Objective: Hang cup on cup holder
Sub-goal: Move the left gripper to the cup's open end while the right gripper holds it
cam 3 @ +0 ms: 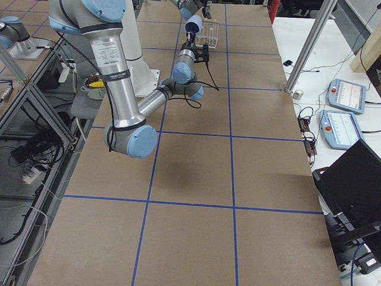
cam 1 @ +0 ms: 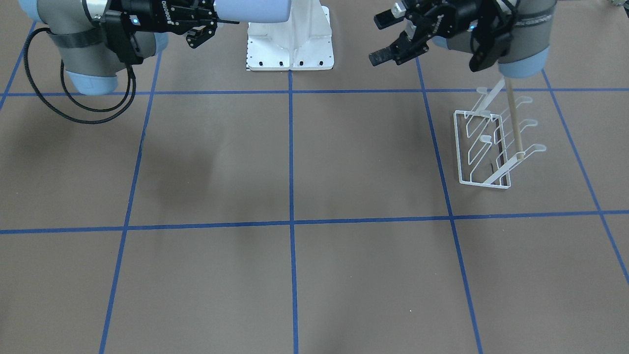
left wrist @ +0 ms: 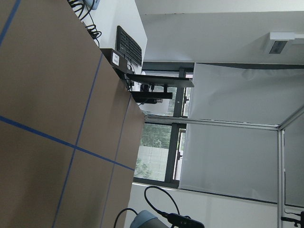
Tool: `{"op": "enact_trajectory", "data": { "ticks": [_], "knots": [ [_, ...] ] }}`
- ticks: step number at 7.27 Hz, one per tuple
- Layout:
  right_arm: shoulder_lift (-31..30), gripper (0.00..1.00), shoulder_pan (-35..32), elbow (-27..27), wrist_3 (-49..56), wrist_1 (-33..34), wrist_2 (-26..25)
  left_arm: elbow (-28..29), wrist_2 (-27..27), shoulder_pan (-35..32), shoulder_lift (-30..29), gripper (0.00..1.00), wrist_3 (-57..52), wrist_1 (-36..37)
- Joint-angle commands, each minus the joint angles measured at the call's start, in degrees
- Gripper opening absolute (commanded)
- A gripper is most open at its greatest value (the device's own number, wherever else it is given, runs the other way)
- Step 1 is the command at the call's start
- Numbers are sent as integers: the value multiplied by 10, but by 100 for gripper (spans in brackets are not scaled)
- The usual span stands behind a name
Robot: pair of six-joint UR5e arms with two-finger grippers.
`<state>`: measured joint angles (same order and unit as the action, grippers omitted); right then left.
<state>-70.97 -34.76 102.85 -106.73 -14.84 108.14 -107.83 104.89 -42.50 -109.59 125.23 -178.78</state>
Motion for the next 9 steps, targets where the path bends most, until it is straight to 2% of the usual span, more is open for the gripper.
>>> {"op": "enact_trajectory", "data": {
  "ticks": [1,2,3,9],
  "knots": [
    [13,0,19,-1,1,0,-20,-15,-46,57,-23,98,5,3],
    [14,0,25,-2,1,1,-21,-17,-82,90,-24,98,4,2],
    [14,0,26,-2,2,2,-22,-17,-90,107,-25,98,0,2],
    [13,0,34,-5,3,3,-25,-15,-91,152,-48,98,-4,5]
  ]
}}
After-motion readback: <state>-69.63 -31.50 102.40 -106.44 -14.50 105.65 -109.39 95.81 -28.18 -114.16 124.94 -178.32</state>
